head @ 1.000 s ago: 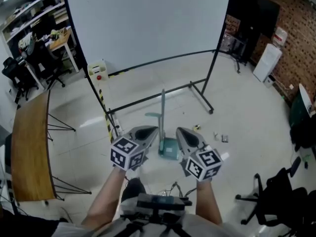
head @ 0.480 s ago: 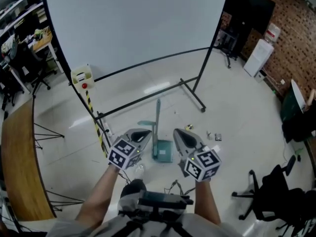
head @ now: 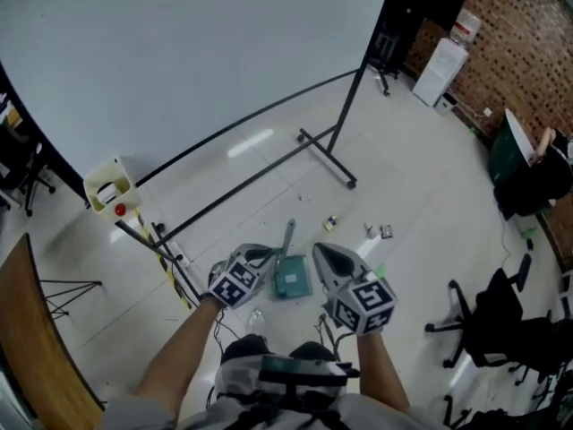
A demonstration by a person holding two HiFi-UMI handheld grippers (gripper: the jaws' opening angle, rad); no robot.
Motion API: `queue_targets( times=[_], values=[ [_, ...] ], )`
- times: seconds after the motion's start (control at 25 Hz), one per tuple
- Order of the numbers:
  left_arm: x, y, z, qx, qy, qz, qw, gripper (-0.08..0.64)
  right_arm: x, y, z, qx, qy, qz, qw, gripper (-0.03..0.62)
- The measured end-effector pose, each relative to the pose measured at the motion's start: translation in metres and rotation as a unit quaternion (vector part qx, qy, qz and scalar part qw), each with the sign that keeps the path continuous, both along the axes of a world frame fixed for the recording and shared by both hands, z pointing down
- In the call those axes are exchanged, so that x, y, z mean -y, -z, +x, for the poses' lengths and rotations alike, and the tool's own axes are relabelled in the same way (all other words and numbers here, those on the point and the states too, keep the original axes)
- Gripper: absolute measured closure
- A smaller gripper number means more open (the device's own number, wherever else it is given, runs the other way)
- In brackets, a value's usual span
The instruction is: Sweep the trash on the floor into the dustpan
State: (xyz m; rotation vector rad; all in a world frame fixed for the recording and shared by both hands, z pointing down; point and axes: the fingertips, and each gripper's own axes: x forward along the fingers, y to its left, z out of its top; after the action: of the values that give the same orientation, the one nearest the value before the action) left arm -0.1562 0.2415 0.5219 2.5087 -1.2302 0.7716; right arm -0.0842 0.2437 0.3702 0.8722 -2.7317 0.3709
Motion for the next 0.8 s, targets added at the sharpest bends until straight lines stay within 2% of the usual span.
queue_targets(
  times=[0.12,0.16,0.24,0.48,0.64,0.8],
  values=[
    [0.011,-0.03,0.004,0.024,-0.049,-0.029,0.9981,0.486,0.007,-0.005,0.001,-0.016,-0.018,-0.007,1.0,0.592],
    [0.014,-0.04,0.004,0.031,-0.06,-0.04,0.9969,0.432,0.01,-0.007,0.001,-0.019,-0.025,-0.01,0.999,0.592],
    [0.021,-0.059,0.0,0.043,-0.077,-0.059,0.9944,0.368,0.018,-0.012,-0.001,-0.024,-0.033,-0.014,0.999,0.592],
    [0.026,-0.105,0.004,0.055,-0.138,-0.121,0.9815,0.359,0.033,-0.028,0.002,-0.049,-0.047,-0.031,0.997,0.592],
    [0.026,-0.112,0.021,0.039,-0.176,-0.134,0.9744,0.359,0.037,-0.036,0.004,-0.055,-0.055,-0.052,0.996,0.592],
    [0.027,-0.122,0.03,0.036,-0.201,-0.144,0.9682,0.359,0.042,-0.04,0.004,-0.063,-0.063,-0.05,0.995,0.592]
  ],
)
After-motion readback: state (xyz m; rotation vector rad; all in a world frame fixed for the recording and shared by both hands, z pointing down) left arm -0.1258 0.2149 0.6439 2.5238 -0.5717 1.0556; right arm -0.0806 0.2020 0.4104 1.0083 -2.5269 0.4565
